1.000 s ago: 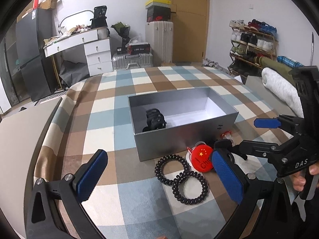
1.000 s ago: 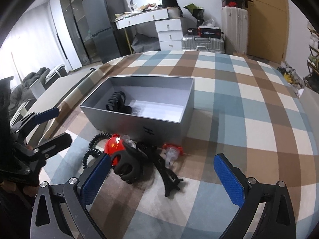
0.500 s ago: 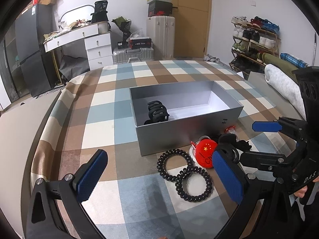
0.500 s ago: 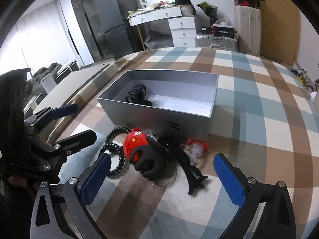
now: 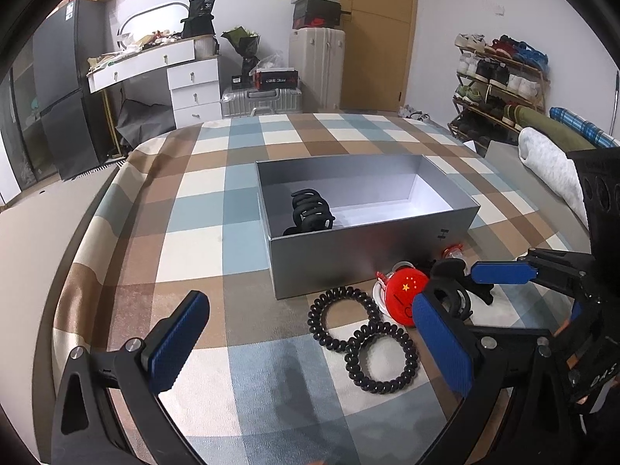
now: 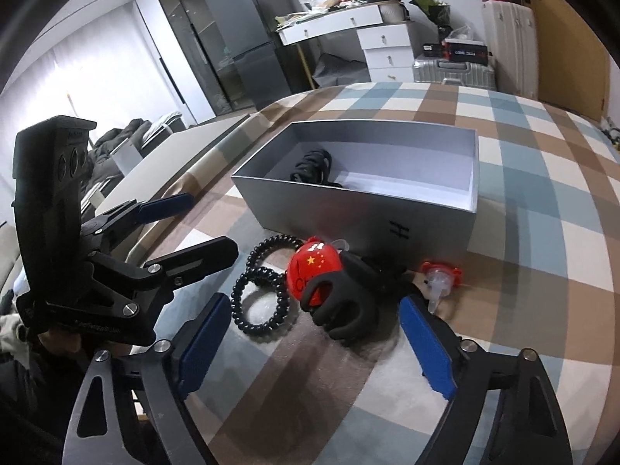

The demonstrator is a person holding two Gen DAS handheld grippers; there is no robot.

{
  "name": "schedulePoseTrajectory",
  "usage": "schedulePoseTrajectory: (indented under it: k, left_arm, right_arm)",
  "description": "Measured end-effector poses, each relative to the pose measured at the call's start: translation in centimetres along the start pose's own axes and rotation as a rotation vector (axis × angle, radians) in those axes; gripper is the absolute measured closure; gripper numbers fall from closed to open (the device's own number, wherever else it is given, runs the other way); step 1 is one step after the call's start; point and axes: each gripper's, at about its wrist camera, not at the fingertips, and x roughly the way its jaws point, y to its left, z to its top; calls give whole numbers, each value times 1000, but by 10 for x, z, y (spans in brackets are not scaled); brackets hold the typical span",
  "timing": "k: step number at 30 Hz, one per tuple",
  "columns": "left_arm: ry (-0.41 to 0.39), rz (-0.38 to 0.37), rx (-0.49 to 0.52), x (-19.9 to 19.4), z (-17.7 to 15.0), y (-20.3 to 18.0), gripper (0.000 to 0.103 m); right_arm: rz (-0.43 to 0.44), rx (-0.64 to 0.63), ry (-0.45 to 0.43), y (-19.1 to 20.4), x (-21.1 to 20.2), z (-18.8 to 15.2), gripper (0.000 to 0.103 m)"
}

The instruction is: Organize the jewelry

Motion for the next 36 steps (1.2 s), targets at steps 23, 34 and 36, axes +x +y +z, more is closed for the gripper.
schedulePoseTrajectory:
  k: [23,34,36]
  left_arm:
    - [6,-20,-5,-1,1,1,1]
    - [6,-22,-2,0,0,0,1]
    - [7,-25,-3,-1,0,0,1]
  right_arm:
    - [-33,6,35,-4,13,-4,52]
    - [-70,6,30,-2,20,-7,54]
    - [-64,0,35,-2,19,-7,57]
